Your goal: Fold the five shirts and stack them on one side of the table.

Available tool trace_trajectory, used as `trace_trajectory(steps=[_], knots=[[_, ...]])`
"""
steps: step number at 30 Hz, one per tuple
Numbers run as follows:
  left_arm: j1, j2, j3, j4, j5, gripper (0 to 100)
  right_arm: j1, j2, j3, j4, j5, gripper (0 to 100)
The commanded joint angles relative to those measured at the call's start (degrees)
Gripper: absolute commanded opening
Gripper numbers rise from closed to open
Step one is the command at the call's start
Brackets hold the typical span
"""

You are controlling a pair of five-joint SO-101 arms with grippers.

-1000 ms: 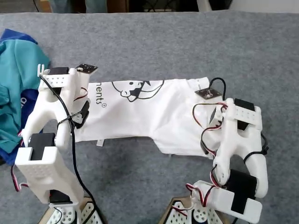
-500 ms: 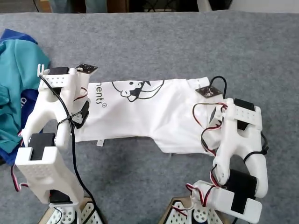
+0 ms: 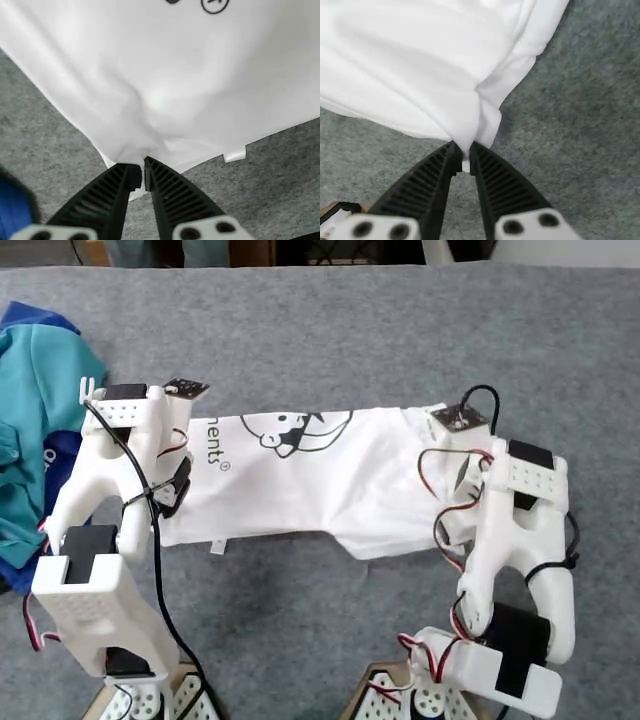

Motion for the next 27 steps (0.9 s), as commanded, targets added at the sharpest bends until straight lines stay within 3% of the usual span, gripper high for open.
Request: trace_trajectory(steps=[1, 11, 17, 21, 24, 27], knots=[[0.04, -0.44, -0.48, 0.35, 0.26, 3, 0.44, -0.13, -1.89, -0.18, -0.35, 1.5], [0.04, -0.44, -0.31, 1.76, 0.09, 3, 0.88, -0.48, 0.75, -0.26, 2.11, 2.5], [-0.13, -0.79, -0.31, 4.40, 0.53, 17, 0.88, -0.57, 0.04, -0.18, 2.11, 24.8], [-1.80, -0.88, -2.86, 6.95, 0.53, 18, 0.70, -0.57, -3.47, -0.18, 1.67, 25.0], [-3.38, -0.97, -8.92, 11.52, 0.53, 18, -1.23, 0.04, -9.45, -0.53, -1.67, 20.5], [-5.23, -0.97, -18.51, 15.74, 0.62, 17, -6.07, 3.03, -16.57, -0.62, -5.10, 0.5]])
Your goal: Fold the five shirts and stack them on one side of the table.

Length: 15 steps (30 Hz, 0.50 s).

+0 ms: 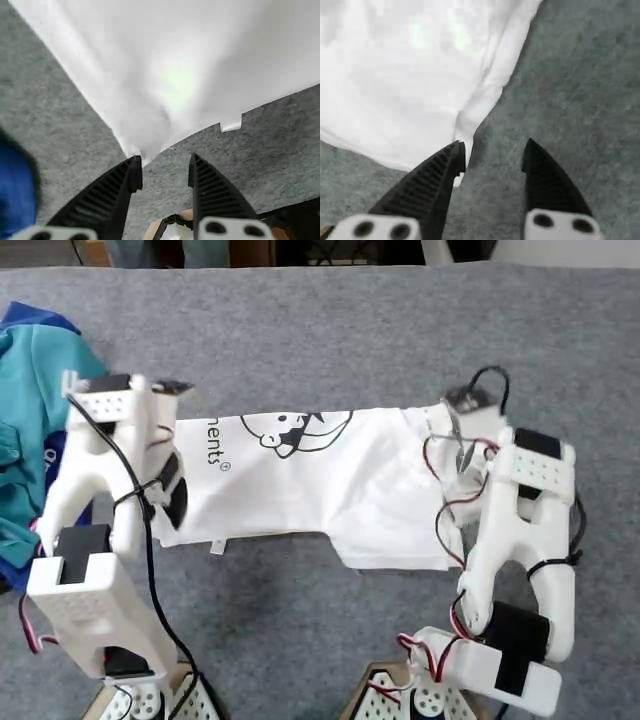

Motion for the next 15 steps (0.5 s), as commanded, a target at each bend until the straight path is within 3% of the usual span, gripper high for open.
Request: trace_trajectory(steps=[1, 4, 6, 10, 15], knots=[[-2.07, -0.97, -12.44, 3.34, 1.58, 14, -5.89, 4.09, -9.89, -0.70, -3.96, 2.6], [-0.92, 0.00, -21.76, 2.46, 7.47, 2, -9.67, 13.58, -17.27, -2.90, -7.03, 1.0], [1.19, 2.81, -24.40, -0.62, 11.69, 5, -10.73, 20.79, -22.20, -5.27, -8.53, 1.5], [2.95, 12.40, -22.90, -14.15, 19.96, 3, -11.16, 34.24, -32.92, -6.33, -10.11, 1.4], [0.48, 26.02, -22.11, -25.67, 21.63, 3, -6.42, 45.32, -40.84, -6.24, -9.93, 1.4]])
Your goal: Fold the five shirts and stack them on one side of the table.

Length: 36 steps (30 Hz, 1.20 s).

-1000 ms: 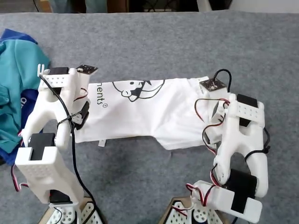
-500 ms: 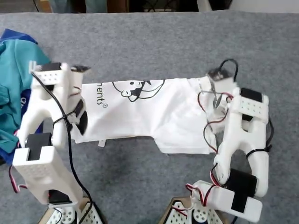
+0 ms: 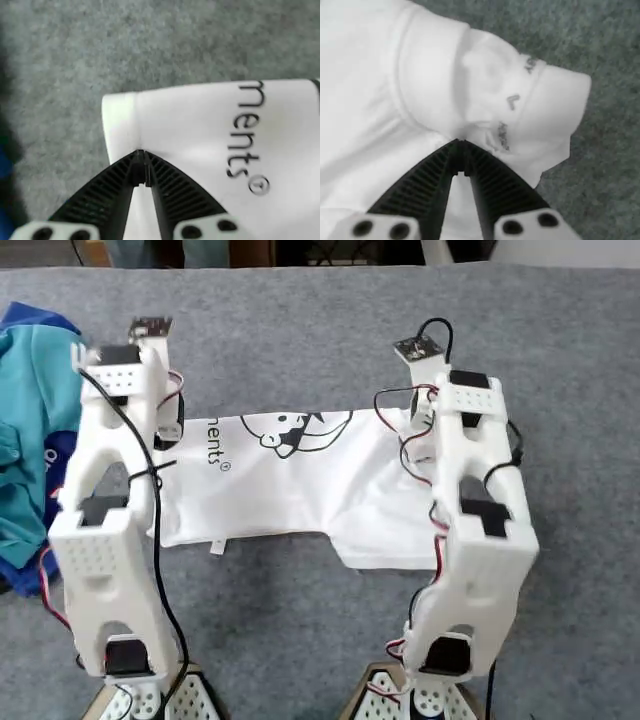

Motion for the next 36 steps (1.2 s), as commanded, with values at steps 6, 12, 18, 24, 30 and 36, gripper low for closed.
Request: trace_trajectory(steps=[6, 12, 18, 24, 30, 36], knots=[[-2.95, 6.33, -5.14, -4.04, 7.30, 3, 5.80, 6.02, -9.71, 1.32, 0.70, 1.4], [-1.54, 5.71, -5.41, -4.13, 5.80, 3, 6.77, 6.02, -9.98, 2.37, 3.87, 1.4], [3.56, 0.44, -11.65, 2.29, 2.46, 3, 6.15, 1.01, -15.25, 8.09, 3.52, 1.4], [3.82, -1.93, -16.57, 3.43, 2.29, 3, 4.04, 0.22, -22.64, 10.46, 1.41, 1.4], [1.54, 7.21, -13.85, -1.32, 2.64, 3, 3.34, 9.80, -25.36, 6.59, 0.26, 1.4], [-0.84, 14.24, -17.27, -1.32, 2.73, 3, 8.18, 17.89, -31.34, 7.91, 1.58, 1.4]])
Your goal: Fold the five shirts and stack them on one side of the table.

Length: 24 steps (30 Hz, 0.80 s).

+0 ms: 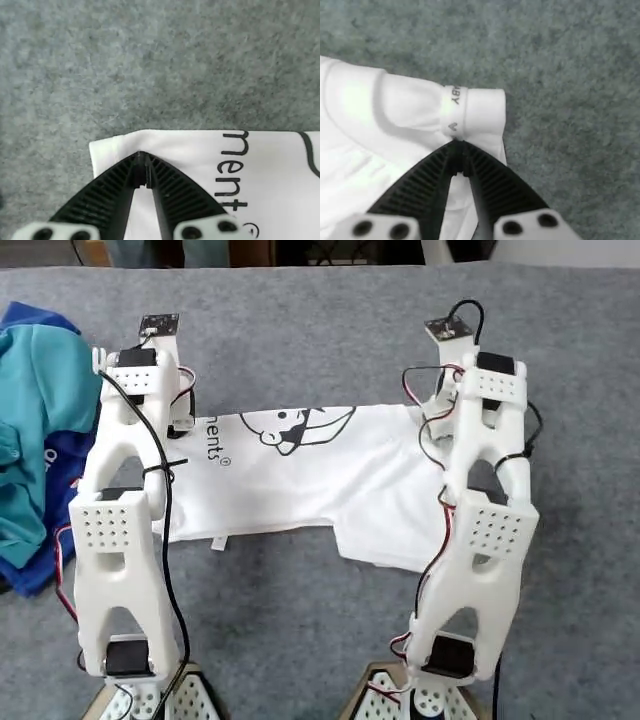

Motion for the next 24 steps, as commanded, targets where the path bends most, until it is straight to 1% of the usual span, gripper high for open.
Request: trace_trajectory(steps=[1, 5, 7, 11, 15, 16, 19, 22, 24], knots=[[-2.15, 1.67, -2.68, -0.62, -0.18, 3, 2.64, 1.80, -5.14, 1.41, 1.41, 1.4], [-1.01, 0.53, -4.18, -0.70, -0.70, 3, 2.20, 1.63, -10.07, 3.96, 1.67, 1.4], [-0.13, -1.49, -6.02, -0.09, -0.70, 3, 2.29, 1.63, -14.20, 7.47, 3.25, 1.4], [2.59, -8.53, -9.63, 5.01, -0.79, 3, 2.37, 1.71, -23.78, 16.18, 4.22, 1.4], [4.09, -15.56, -9.98, 10.99, -0.79, 3, 2.02, 1.80, -33.98, 26.37, 7.65, 1.4], [4.09, -16.97, -9.98, 12.31, -0.79, 3, 2.11, 1.71, -35.30, 26.64, 7.74, 1.4], [2.95, -21.10, -9.98, 15.74, -1.67, 3, 3.25, -0.13, -34.95, 26.64, 10.02, 1.4], [1.63, -25.05, -9.89, 20.04, -5.54, 3, 3.52, -5.23, -29.41, 26.64, 13.71, 1.4], [0.57, -27.25, -9.89, 22.59, -6.59, 3, 3.69, -9.10, -24.84, 26.55, 16.18, 1.5]])
